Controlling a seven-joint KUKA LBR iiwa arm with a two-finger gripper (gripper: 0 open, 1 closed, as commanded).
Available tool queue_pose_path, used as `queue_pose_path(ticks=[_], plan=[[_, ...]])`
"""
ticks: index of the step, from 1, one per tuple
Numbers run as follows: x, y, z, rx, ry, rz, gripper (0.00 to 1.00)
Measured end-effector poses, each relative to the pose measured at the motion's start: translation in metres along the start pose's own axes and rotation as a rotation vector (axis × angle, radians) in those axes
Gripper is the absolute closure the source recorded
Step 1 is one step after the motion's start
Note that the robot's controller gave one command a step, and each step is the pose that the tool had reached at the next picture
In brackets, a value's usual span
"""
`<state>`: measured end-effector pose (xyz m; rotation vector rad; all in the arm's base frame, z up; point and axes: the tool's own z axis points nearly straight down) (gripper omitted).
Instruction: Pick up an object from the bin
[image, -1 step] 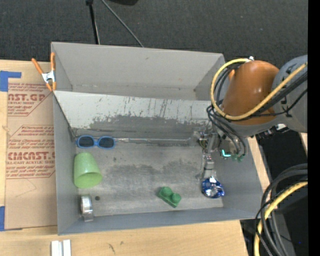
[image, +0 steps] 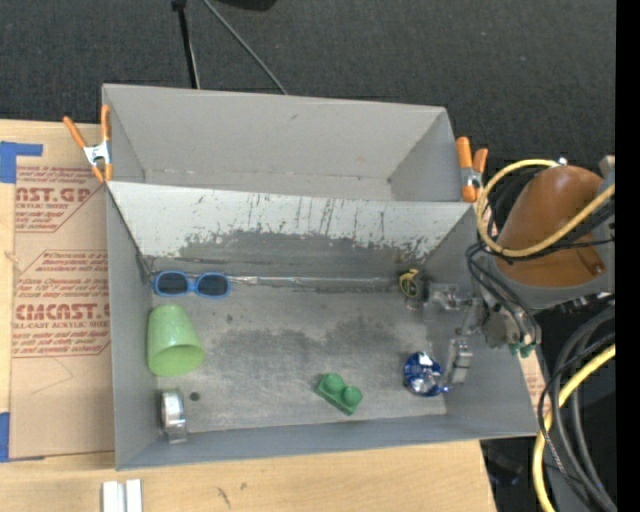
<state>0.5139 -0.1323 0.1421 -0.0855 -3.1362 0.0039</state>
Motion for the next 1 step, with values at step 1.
queue_pose_path(ticks=[1], plan=[[0.0225, -0.0133, 0.0486, -0.004, 0.001, -0.054, 0.00]])
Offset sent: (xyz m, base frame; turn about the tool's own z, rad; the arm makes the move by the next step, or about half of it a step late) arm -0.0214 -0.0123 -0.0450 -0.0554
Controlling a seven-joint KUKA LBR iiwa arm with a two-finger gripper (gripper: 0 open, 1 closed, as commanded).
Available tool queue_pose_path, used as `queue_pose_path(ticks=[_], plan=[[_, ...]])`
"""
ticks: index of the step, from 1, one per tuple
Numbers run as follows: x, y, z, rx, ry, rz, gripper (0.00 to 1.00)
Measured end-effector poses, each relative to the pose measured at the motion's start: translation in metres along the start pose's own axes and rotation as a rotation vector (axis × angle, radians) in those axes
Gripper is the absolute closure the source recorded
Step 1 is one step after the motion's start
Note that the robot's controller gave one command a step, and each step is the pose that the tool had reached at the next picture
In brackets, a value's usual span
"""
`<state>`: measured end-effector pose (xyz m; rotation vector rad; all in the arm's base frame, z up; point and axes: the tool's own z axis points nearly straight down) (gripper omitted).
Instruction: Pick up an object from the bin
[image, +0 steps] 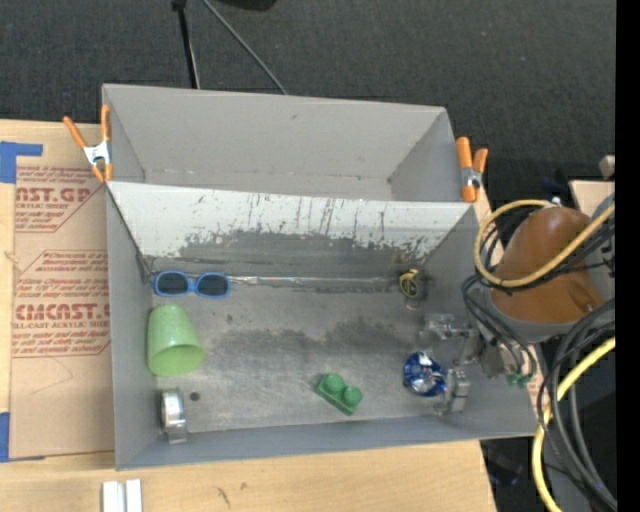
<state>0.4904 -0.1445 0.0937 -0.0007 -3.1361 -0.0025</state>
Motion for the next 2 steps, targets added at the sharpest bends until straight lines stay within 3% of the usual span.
queue_pose_path(ticks=[1, 2], plan=[[-0.002, 0.001, -0.003, 0.002, -0.005, -0.001, 1.00], [-0.009, 0.002, -0.133, 0.005, -0.015, 0.012, 1.00]])
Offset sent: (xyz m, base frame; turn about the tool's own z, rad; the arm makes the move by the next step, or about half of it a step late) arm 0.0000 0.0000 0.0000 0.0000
